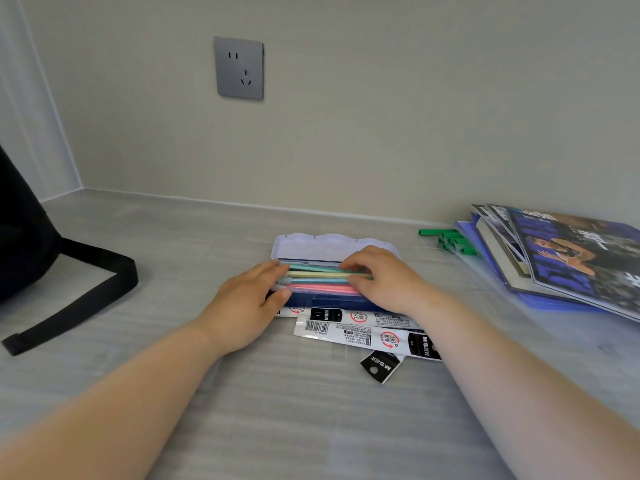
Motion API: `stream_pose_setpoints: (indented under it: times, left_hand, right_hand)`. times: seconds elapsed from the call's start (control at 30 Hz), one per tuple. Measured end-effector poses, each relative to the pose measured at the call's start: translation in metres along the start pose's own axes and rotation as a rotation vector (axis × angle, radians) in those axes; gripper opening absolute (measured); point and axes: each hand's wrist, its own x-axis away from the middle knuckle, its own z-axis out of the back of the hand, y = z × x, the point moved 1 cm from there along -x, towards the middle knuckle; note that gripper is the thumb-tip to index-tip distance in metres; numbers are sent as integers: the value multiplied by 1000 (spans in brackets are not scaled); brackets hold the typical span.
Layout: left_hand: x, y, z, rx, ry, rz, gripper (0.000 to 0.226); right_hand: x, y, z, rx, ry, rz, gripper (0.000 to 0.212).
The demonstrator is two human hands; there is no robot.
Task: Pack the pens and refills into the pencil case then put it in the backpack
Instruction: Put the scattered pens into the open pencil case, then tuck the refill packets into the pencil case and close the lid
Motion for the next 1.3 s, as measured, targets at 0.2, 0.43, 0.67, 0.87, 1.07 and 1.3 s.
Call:
stream_pose_setpoints:
  times: [0.2, 0.43, 0.67, 0.87, 1.07, 1.3]
  left_hand:
    - [0, 1, 0, -137, -33, -20, 52]
    - [2, 5, 7, -6, 104, -26, 36]
    - [1, -2, -4, -214, -28, 89, 59]
    - [3, -4, 4, -126, 84, 60, 49]
    - [3, -2, -2, -224, -92, -29, 50]
    - [4, -1, -2, -192, -78, -77, 54]
  right_hand:
    - [6, 7, 6, -79, 9, -8, 21]
    - [12, 6, 11, -238, 37, -48, 21]
    - [12, -1, 2, -103, 102, 14, 16]
    - [13, -5, 2, 52, 127, 58, 19]
    - [11, -1, 1, 238, 122, 34, 25]
    - [13, 1, 20, 25, 191, 22, 24]
